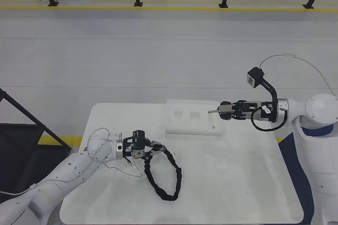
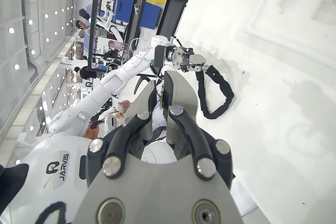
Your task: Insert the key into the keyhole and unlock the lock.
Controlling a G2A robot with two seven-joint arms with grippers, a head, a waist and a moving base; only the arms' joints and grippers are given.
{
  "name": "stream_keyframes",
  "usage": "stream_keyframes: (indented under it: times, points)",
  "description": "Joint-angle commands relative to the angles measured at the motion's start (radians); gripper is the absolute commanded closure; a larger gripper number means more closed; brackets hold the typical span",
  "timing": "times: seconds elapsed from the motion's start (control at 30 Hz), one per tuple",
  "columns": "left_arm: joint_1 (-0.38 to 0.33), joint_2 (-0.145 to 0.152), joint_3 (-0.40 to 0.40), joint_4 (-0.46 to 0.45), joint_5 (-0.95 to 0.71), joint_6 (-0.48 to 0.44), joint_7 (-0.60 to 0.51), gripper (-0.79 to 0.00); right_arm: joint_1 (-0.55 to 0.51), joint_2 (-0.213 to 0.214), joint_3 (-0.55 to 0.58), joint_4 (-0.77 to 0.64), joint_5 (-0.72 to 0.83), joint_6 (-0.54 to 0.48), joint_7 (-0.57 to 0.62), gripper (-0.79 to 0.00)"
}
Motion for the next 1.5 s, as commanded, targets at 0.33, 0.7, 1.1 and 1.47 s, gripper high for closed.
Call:
stream_keyframes:
  times: [0.33, 0.7, 1.1, 1.47]
  points:
    - [0.046, 0.045, -0.151, -0.294, -0.093, 0.003, -0.201, 0.0, -0.007, 0.015, -0.084, -0.115, -0.01, 0.182, 0.076, 0.0]
    - [0.053, 0.022, -0.175, -0.407, -0.134, 0.01, -0.232, 0.0, -0.022, 0.048, -0.123, -0.254, -0.013, 0.278, 0.01, 0.0]
    - [0.046, -0.017, -0.161, -0.363, -0.101, 0.078, -0.094, 0.0, -0.038, 0.076, -0.116, -0.305, -0.027, 0.316, -0.028, 0.0]
    - [0.046, -0.017, -0.161, -0.363, -0.101, 0.078, -0.094, 0.0, -0.04, 0.076, -0.116, -0.306, -0.026, 0.313, -0.034, 0.0]
